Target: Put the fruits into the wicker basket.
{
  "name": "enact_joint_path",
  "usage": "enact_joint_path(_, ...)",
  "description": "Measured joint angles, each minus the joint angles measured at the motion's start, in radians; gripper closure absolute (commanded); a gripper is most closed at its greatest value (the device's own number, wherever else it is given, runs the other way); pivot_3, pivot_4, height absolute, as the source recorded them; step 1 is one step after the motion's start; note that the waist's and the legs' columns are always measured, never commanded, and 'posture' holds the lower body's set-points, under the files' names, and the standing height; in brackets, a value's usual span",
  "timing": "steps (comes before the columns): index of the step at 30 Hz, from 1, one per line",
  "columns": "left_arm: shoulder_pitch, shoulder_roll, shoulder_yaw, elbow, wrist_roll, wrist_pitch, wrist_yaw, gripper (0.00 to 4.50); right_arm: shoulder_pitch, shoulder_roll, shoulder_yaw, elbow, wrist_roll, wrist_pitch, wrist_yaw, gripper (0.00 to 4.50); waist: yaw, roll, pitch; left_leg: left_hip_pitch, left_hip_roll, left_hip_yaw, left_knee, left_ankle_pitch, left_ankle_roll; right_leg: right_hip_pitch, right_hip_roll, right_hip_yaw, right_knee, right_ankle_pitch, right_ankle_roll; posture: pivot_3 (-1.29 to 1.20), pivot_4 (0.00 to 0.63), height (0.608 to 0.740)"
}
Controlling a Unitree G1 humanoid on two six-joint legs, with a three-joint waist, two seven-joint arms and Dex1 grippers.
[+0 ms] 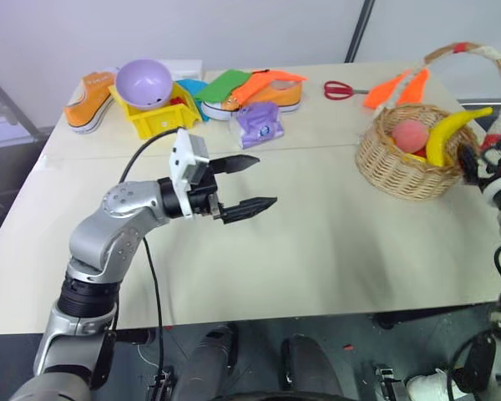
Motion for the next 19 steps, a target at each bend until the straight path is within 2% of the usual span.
enact_joint_path(4, 0.088, 0.069, 0.058, 0.06, 0.05, -0.031, 0.013, 0.0, 0.203, 0.001, -0.033, -0.212, 0.068, 0.041, 0.092, 0.63, -0.004, 0.001, 0.0, 0.0, 0.001, 0.0, -0.001, 0.0, 0.0, 0.0, 0.0, 0.0, 0.0, 0.0, 0.0, 0.0, 0.15, 0.74)
enact_joint_path(7, 0.153, 0.09, 0.102, 0.109, 0.085, -0.071, 0.027, 0.0, 0.292, 0.004, -0.038, -0.323, 0.138, 0.064, 0.175, 0.63, -0.005, 0.001, 0.0, 0.0, 0.001, 0.0, -0.001, -0.001, 0.0, -0.001, 0.0, 0.001, 0.0, -0.001, -0.003, 0.0, 0.15, 0.74)
enact_joint_path(10, 0.244, 0.116, 0.171, 0.177, 0.129, -0.138, 0.045, 0.0, 0.383, 0.009, 0.021, -0.461, 0.207, 0.066, 0.286, 0.63, -0.006, 0.001, 0.0, 0.001, 0.002, 0.0, -0.002, -0.001, 0.0, -0.001, 0.0, 0.001, -0.001, -0.002, -0.004, 0.0, 0.15, 0.74)
enact_joint_path(14, 0.33, 0.11, 0.235, 0.25, 0.171, -0.21, 0.08, 0.0, 0.367, 0.041, 0.15, -0.49, 0.225, 0.067, 0.331, 0.63, -0.001, 0.001, 0.0, 0.0, 0.002, 0.0, -0.001, -0.002, -0.001, -0.003, -0.001, 0.001, -0.004, -0.003, -0.005, 0.0, 0.15, 0.74)
enact_joint_path(19, 0.402, 0.093, 0.256, 0.227, 0.173, -0.238, 0.111, 0.0, 0.284, 0.071, 0.26, -0.431, 0.201, 0.058, 0.345, 0.63, 0.01, 0.001, 0.0, -0.001, 0.001, -0.001, -0.001, -0.003, -0.001, -0.003, -0.001, 0.001, -0.008, -0.003, -0.005, 0.0, 0.15, 0.74)
